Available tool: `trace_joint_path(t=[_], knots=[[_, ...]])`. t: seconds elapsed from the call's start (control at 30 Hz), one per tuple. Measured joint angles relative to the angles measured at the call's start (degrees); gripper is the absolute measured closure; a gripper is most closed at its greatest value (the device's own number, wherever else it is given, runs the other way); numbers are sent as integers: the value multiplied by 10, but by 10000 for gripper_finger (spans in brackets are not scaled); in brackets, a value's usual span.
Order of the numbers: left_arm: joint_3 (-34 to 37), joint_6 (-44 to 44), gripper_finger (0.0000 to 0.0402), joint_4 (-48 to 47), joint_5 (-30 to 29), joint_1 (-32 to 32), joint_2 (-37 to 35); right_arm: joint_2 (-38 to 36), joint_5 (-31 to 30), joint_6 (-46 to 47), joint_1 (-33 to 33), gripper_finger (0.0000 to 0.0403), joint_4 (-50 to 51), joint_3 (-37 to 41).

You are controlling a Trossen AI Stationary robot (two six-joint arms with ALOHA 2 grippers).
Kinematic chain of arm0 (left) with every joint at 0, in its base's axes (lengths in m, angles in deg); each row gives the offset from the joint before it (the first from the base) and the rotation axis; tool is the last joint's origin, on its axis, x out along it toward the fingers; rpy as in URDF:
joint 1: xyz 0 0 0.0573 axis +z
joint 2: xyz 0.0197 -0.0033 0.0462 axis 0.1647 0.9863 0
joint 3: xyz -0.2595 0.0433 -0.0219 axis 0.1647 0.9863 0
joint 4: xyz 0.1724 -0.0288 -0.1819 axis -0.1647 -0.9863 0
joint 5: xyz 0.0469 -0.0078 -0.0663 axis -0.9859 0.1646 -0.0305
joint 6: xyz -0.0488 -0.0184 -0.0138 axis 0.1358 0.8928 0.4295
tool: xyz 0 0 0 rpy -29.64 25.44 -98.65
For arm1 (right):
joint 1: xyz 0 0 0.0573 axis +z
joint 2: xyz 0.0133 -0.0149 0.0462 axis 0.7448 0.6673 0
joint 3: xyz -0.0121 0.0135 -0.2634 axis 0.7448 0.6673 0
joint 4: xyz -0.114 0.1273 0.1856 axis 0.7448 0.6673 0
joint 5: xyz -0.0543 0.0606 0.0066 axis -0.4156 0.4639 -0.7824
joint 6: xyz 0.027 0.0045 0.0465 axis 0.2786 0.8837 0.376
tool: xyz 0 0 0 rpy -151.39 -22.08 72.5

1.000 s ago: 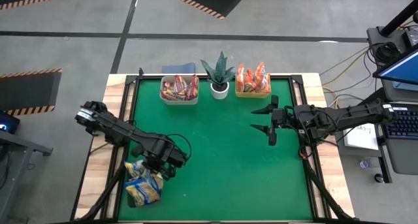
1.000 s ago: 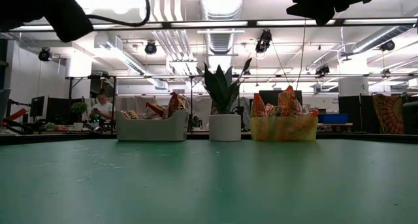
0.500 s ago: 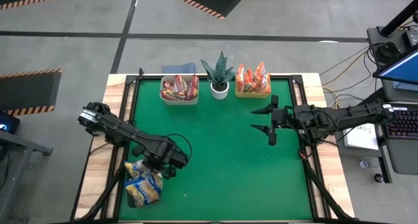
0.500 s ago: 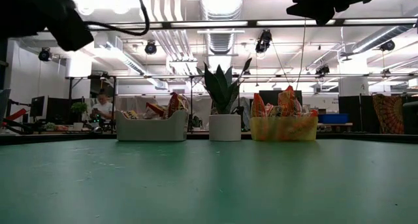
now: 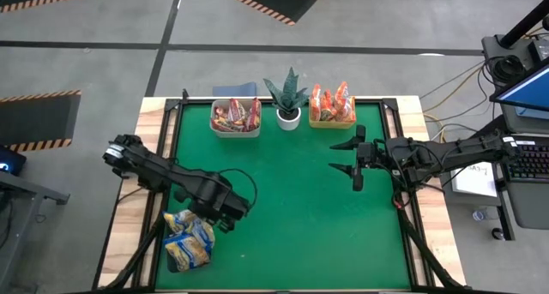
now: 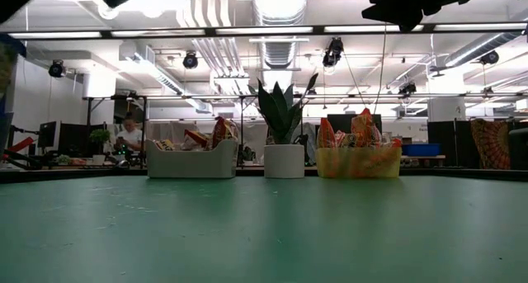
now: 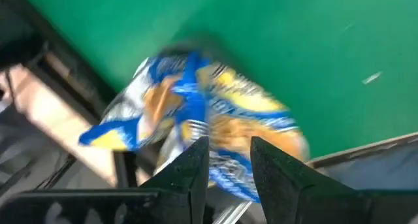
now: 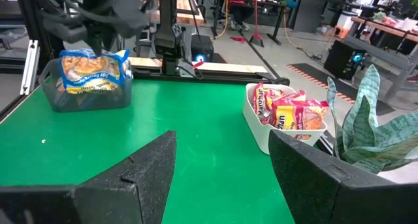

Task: Sort Maruchan noodles
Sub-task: Put the blue noodle pack into the black bin

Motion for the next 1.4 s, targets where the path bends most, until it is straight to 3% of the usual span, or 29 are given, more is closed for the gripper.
trace_joint_path(t=[0.1, 0.3, 0.43, 0.53, 0.67, 1.1, 1.4], knots=[[-42, 11, 313, 20, -27, 0, 17, 0, 0, 1, 0, 170, 0, 0], [-90, -3, 340, -4, -5, 0, 85, 0, 0, 4, 0, 170, 6, 0], [-108, -84, 363, 41, 55, -1, 145, 0, 0, 6, 0, 170, 10, 0], [-119, -138, 375, 26, 114, 0, 190, 0, 0, 6, 0, 170, 10, 0], [-120, -187, 392, -6, 141, -3, 227, 0, 0, 6, 0, 170, 10, 0], [-110, -196, 400, -7, 207, -7, 235, 0, 0, 2, 0, 170, 10, 0], [-48, -204, 401, -7, 227, -22, 234, 0, 0, 2, 0, 170, 10, 0]])
